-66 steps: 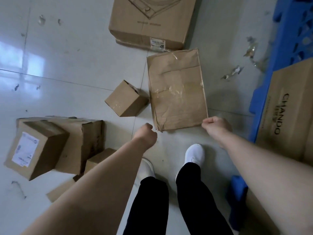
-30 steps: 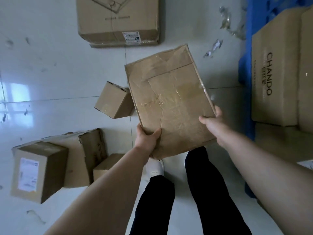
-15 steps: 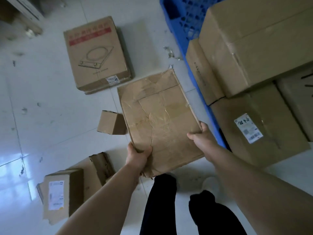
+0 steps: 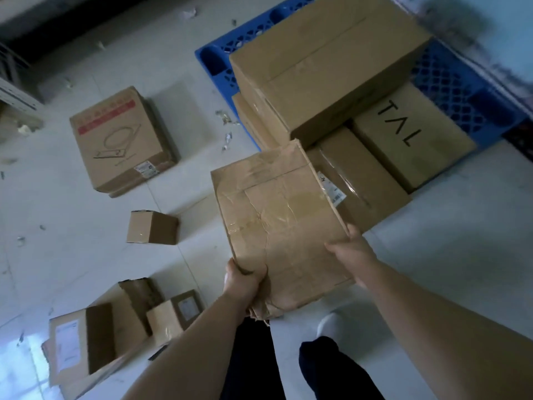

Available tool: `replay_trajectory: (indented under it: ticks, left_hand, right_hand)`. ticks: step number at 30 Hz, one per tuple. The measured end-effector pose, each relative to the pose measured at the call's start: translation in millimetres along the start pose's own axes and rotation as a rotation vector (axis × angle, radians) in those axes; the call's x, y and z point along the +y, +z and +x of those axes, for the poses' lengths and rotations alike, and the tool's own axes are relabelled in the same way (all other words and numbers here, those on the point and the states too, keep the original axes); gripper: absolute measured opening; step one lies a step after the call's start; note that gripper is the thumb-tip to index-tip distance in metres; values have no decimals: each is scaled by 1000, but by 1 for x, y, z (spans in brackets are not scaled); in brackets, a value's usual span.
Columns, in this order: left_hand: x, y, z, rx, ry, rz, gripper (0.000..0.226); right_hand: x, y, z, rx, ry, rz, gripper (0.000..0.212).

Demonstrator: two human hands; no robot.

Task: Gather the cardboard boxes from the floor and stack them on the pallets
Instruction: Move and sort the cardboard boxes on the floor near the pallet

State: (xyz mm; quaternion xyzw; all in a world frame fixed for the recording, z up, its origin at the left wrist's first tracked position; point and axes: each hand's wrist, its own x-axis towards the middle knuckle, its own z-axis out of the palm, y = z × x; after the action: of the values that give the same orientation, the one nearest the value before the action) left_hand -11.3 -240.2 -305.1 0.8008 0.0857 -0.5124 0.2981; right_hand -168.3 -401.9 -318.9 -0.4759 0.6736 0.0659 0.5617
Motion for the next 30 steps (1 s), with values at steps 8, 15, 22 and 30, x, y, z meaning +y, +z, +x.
replay_trajectory:
  ticks: [8,15,22,30]
  left_hand:
    - [27,85,-31,-136,11,35,60]
    - [72,141,-2,-197,31,84,65]
    - [90,196,35,-169,-20,9,68]
    - [99,256,60,-77,-50,-45,72]
  right_hand:
    - [34,-96,22,103,2,60,70]
    - [6,-141,64,147,30,56,59]
    - [-15,-172,133,141,-26,26,59]
    - [-29,-191,211,85,-116,-120,73]
